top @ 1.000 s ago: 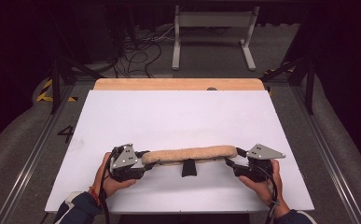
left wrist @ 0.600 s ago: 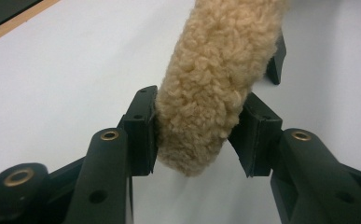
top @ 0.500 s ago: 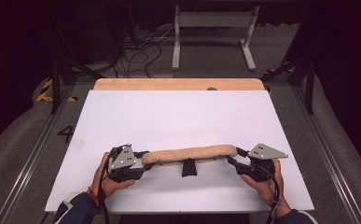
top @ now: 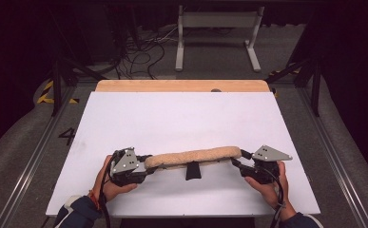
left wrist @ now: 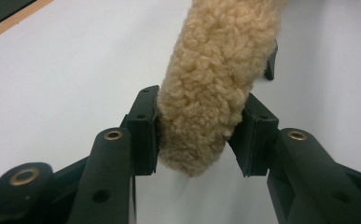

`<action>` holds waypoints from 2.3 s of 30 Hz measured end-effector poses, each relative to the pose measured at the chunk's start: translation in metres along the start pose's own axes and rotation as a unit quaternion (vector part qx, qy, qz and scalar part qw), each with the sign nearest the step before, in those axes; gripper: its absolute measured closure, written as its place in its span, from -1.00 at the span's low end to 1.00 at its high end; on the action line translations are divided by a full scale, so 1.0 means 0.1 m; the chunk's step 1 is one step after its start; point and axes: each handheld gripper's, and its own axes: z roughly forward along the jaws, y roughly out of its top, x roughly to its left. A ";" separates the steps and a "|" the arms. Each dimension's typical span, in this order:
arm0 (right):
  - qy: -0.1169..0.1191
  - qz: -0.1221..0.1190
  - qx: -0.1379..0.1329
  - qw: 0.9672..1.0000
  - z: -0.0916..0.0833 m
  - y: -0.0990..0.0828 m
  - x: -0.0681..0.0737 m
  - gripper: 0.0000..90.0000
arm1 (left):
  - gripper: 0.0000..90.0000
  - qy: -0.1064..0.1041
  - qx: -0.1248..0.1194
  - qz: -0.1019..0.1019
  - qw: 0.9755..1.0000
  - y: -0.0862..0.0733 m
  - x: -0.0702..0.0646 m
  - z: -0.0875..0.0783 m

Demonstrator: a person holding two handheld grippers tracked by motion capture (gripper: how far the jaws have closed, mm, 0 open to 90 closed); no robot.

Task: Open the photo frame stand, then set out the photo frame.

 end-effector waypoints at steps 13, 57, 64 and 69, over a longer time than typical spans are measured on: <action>0.000 0.002 0.001 1.000 0.01 0.01 0.00 0.21 | 0.28 -0.001 0.005 0.003 1.000 0.00 -0.01 0.00; -0.049 0.042 0.002 0.998 0.28 0.22 -0.25 0.67 | 0.45 -0.002 -0.022 0.035 0.999 0.12 -0.39 -0.06; -0.054 0.050 -0.001 0.997 0.40 0.28 -0.32 0.70 | 0.46 -0.003 -0.016 0.067 0.998 0.18 -0.49 0.01; -0.054 0.065 -0.005 0.996 0.52 0.35 -0.40 0.70 | 0.45 -0.010 -0.018 0.074 0.997 0.22 -0.54 0.08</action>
